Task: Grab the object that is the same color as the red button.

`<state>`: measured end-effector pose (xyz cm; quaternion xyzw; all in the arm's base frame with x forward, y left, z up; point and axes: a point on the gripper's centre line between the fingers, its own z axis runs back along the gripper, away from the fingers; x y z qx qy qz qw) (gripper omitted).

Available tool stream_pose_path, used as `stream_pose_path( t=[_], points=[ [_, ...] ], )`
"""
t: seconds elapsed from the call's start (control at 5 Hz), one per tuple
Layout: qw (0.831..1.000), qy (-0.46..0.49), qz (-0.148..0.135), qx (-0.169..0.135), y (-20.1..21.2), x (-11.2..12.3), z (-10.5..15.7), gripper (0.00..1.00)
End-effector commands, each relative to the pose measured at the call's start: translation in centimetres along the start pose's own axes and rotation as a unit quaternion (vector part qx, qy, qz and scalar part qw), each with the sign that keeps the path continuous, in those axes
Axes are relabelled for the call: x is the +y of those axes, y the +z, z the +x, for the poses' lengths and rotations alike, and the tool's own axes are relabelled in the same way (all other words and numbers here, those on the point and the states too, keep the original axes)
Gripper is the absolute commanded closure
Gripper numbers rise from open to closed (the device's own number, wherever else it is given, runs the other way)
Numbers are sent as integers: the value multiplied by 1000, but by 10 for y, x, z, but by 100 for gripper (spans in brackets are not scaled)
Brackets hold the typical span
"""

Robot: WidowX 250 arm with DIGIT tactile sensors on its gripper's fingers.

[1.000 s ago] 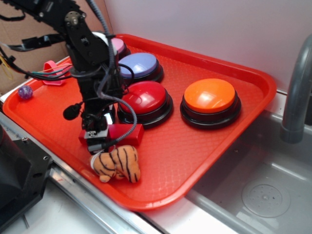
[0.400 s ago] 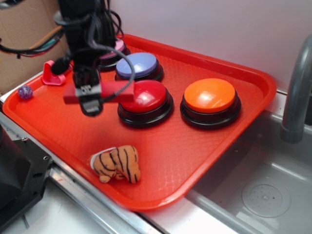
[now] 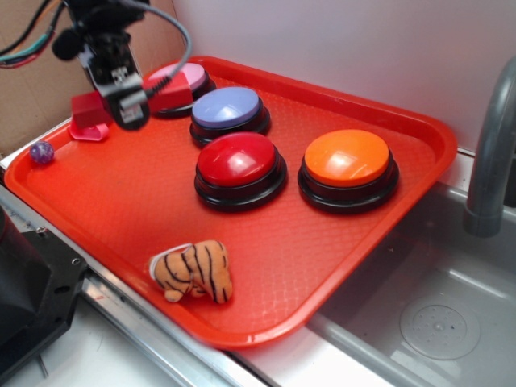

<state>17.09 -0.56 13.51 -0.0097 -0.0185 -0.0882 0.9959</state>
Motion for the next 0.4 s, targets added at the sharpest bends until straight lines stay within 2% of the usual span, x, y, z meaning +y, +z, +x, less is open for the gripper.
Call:
stream_pose_path(
  t=[0.0, 0.2],
  points=[
    [994, 92, 30, -51, 39, 45, -14, 100],
    [996, 81, 4, -42, 33, 52, -21, 100]
  ],
)
